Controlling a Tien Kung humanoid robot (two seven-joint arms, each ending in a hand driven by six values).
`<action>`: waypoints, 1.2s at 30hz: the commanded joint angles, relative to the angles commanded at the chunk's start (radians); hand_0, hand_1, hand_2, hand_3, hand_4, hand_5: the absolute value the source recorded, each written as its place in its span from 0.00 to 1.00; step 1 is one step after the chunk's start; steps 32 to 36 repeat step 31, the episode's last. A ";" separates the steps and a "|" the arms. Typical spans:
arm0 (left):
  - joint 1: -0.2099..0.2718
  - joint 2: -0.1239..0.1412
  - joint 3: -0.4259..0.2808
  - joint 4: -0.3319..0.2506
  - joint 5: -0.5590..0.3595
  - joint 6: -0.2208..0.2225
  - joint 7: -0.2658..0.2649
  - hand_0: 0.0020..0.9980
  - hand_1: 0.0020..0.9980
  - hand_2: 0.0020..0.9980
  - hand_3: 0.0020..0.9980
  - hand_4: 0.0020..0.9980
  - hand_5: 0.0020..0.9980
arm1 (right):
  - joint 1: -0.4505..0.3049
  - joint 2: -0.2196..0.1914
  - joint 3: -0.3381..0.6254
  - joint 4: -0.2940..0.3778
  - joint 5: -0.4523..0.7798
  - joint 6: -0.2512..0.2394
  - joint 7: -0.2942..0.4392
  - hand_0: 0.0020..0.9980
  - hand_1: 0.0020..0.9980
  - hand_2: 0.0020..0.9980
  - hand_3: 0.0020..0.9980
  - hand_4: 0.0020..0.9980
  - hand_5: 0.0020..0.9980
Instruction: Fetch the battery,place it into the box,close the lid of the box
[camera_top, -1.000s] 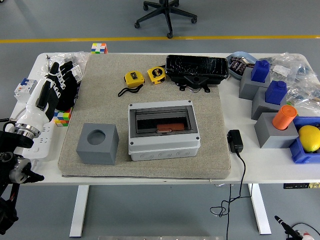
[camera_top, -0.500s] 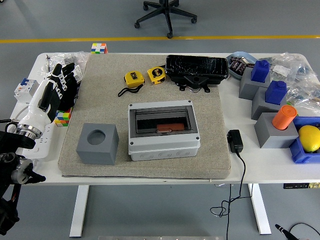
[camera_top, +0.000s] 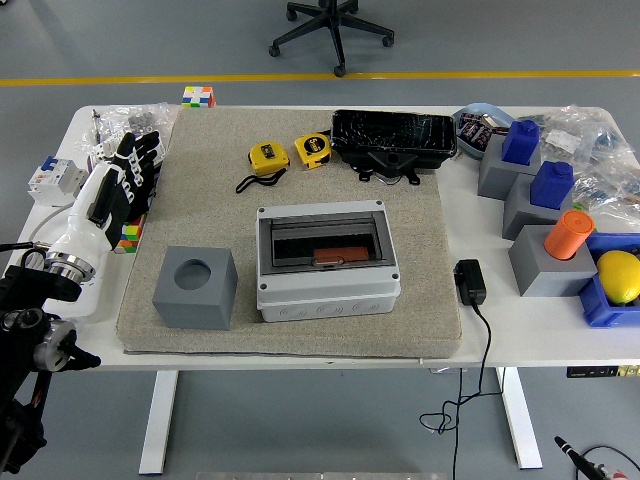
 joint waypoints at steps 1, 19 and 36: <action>0.000 -0.002 0.004 0.001 0.000 0.000 0.001 0.97 0.94 0.90 0.87 1.00 1.00 | -0.007 -0.008 -0.039 0.011 0.039 -0.009 0.015 0.95 0.94 0.89 0.94 1.00 1.00; 0.003 -0.022 0.017 0.001 0.000 0.002 0.006 0.89 0.87 0.84 0.83 1.00 1.00 | -0.032 -0.013 -0.328 0.012 0.270 -0.014 0.024 0.93 0.92 0.88 0.92 1.00 1.00; 0.005 -0.020 0.024 0.000 -0.003 0.012 0.003 0.87 0.86 0.82 0.82 1.00 1.00 | -0.023 -0.002 -0.340 0.013 0.284 -0.018 0.024 0.92 0.92 0.88 0.92 1.00 1.00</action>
